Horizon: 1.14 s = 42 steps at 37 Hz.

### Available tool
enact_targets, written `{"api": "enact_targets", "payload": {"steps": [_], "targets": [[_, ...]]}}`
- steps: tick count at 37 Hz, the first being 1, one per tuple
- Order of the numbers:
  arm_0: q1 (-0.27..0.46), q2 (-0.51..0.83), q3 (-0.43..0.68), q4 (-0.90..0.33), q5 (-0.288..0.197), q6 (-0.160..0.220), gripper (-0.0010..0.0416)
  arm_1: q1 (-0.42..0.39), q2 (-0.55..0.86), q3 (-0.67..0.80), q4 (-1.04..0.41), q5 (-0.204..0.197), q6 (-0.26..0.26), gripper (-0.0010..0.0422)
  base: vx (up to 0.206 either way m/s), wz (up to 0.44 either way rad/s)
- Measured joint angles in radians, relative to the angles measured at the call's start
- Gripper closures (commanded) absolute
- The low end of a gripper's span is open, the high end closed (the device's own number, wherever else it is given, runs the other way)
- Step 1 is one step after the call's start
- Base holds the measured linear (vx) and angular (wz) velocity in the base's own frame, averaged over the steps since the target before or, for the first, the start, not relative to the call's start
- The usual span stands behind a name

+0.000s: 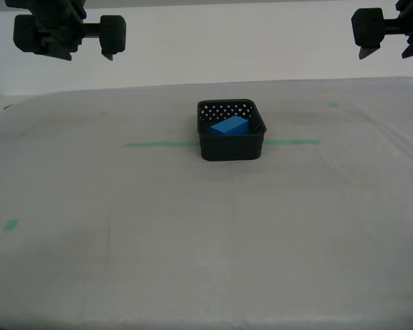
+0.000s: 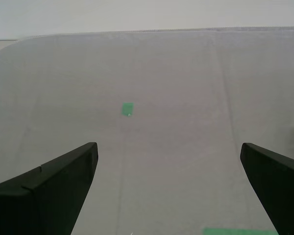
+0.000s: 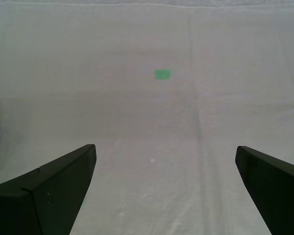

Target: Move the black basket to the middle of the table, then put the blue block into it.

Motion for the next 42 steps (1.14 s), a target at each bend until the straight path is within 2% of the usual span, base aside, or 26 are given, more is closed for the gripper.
{"api": "enact_targets", "payload": {"steps": [42], "targets": [[0.0, 0.0, 0.0, 0.0, 0.0, 0.0, 0.0007, 0.0, 0.0, 0.0, 0.0, 0.0, 0.0, 0.0012, 0.0, 0.0]]}}
